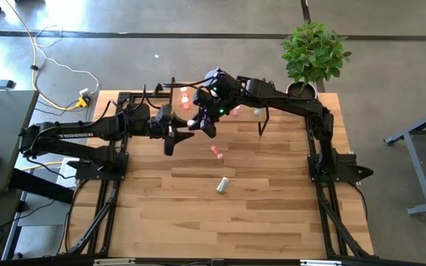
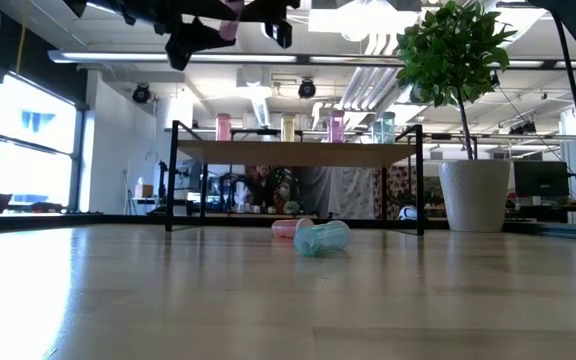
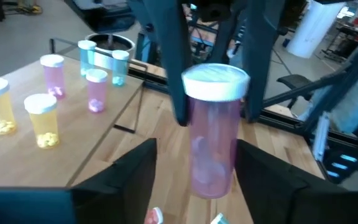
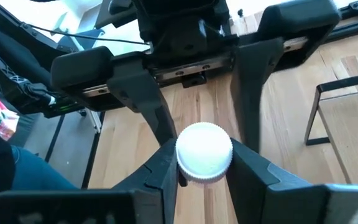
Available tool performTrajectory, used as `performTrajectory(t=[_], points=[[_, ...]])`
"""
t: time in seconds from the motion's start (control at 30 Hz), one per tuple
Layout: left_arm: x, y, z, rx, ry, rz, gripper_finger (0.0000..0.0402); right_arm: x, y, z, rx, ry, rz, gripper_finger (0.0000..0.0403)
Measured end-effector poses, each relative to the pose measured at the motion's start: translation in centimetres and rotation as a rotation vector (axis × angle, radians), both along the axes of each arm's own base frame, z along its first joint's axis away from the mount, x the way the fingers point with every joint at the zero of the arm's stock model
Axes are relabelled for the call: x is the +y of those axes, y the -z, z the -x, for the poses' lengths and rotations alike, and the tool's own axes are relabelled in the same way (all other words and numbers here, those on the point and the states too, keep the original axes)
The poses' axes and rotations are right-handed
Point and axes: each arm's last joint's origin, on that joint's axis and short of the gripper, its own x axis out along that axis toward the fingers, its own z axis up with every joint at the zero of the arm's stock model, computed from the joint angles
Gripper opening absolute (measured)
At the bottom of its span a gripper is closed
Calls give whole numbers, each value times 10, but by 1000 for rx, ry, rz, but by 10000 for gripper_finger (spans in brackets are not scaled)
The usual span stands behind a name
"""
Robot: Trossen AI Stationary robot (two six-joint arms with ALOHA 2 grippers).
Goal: Pick and place medicine bottles onto shelf by color
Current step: Put the purple pill bottle on the shelf aligned with the purple pill bottles
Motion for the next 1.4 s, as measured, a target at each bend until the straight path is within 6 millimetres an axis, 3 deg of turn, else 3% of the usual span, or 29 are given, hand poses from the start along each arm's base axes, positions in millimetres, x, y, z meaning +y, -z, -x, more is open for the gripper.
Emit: performTrajectory(t=[0.2, 0.47, 0.83, 1.13, 1.4], points=[[1, 0, 0, 1, -32, 2, 241, -1, 2, 1, 32, 41, 25, 97], [1, 0, 0, 9, -22, -28, 243, -8, -6, 13, 51, 104, 68, 97], [7, 0, 2, 29, -31, -108, 243, -31, -47, 57, -13, 237, 282, 97], [25, -4, 9, 2, -124, -145, 243, -70, -80, 107, -53, 426, 461, 97], [43, -13, 16, -51, -237, -225, 243, -108, -96, 147, -66, 571, 532, 97]])
